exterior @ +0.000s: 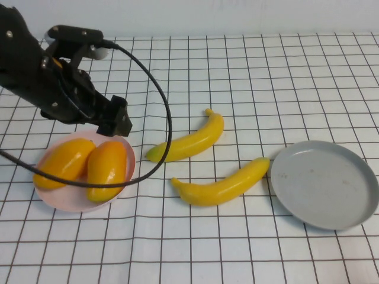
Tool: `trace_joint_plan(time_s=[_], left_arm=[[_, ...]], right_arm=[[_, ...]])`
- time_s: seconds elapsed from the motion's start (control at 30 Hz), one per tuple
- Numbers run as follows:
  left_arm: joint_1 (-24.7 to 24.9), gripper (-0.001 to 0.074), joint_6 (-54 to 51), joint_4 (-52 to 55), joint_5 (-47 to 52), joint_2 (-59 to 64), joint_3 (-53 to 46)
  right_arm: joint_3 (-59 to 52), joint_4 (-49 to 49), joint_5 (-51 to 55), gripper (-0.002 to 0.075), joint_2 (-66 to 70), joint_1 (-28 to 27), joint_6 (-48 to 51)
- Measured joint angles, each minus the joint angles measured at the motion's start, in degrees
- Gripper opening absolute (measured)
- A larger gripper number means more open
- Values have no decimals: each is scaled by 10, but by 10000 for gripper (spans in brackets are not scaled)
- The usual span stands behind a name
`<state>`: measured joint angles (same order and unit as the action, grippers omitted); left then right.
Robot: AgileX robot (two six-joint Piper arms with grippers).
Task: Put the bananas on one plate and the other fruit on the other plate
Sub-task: Put another type of fruit in the right plate
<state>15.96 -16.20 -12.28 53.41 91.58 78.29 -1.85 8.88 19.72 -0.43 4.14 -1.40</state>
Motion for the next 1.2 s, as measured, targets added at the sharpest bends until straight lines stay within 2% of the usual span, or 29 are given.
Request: trace_joint_plan(time_s=[0.1,0.17,0.23,0.27,0.3,0.37,0.53,0.73,0.9,1.07,1.2], left_arm=[[9,613,-18,-20,-10,-58,-30],[9,461,-22,-25,-30,-111,-67],[9,261,-25,-37,-53,-169,-115],[9,185,-27,-42,-62,-193,-135],[9,121,-29,-50,-72,-224,-161],[9,52,-23,-57,-93,-288,-213],[9,8,45,-34,-107,-445,-315],[9,0,19,-15,-115,-609,-400],[9,0,76,32,-142,-708,-467],[9,-1,92,76,-267,-801,-568],[-14,-1,92,84,-360,-884,-662]], right_arm=[[0,0,0,-15,0,0,0],[0,0,0,-15,0,0,0],[0,0,0,-15,0,0,0],[0,0,0,-15,0,0,0],[0,0,0,-15,0,0,0],[0,0,0,-15,0,0,0],[0,0,0,-15,0,0,0],[0,0,0,-15,0,1,0],[0,0,0,-15,0,1,0],[0,0,0,-15,0,1,0],[0,0,0,-15,0,1,0]])
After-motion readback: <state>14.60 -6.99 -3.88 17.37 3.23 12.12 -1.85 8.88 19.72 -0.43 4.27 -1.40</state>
